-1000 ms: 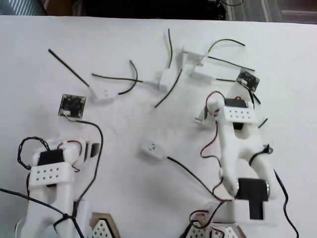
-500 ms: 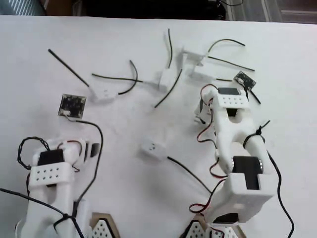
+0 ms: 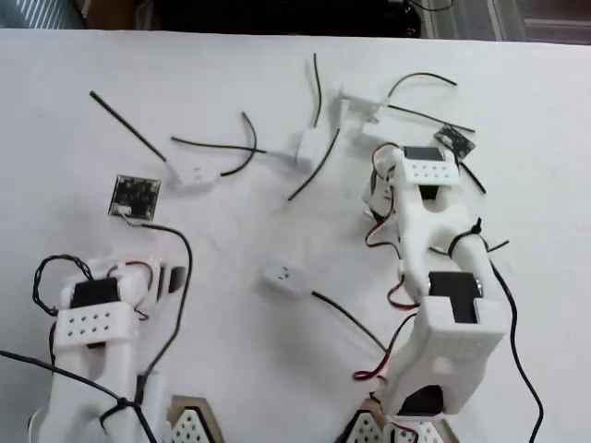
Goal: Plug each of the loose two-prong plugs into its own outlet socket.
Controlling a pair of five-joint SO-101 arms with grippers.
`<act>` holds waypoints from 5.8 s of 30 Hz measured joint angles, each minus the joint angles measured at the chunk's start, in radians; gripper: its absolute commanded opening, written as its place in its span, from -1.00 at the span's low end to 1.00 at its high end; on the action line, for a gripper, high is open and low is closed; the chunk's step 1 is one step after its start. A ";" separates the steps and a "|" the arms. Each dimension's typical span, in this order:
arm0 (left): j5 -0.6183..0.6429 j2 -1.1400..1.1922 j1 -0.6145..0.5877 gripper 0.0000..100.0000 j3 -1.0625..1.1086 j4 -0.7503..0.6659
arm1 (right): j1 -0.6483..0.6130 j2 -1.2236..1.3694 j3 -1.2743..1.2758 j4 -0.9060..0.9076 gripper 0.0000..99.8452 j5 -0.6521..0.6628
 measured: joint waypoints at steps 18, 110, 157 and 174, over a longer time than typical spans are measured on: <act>0.000 0.000 0.000 -0.46 0.006 0.000 | 0.060 -0.043 -0.005 -0.175 -0.79 -0.044; -0.043 0.000 0.000 -0.46 0.006 0.000 | -0.058 -0.186 0.196 0.011 -0.96 0.710; -0.043 0.000 0.000 -0.46 0.006 0.000 | -0.097 0.101 -0.026 0.178 -0.97 0.845; -0.043 0.000 0.000 -0.46 0.006 0.000 | -0.181 0.123 -0.124 0.288 -0.92 0.827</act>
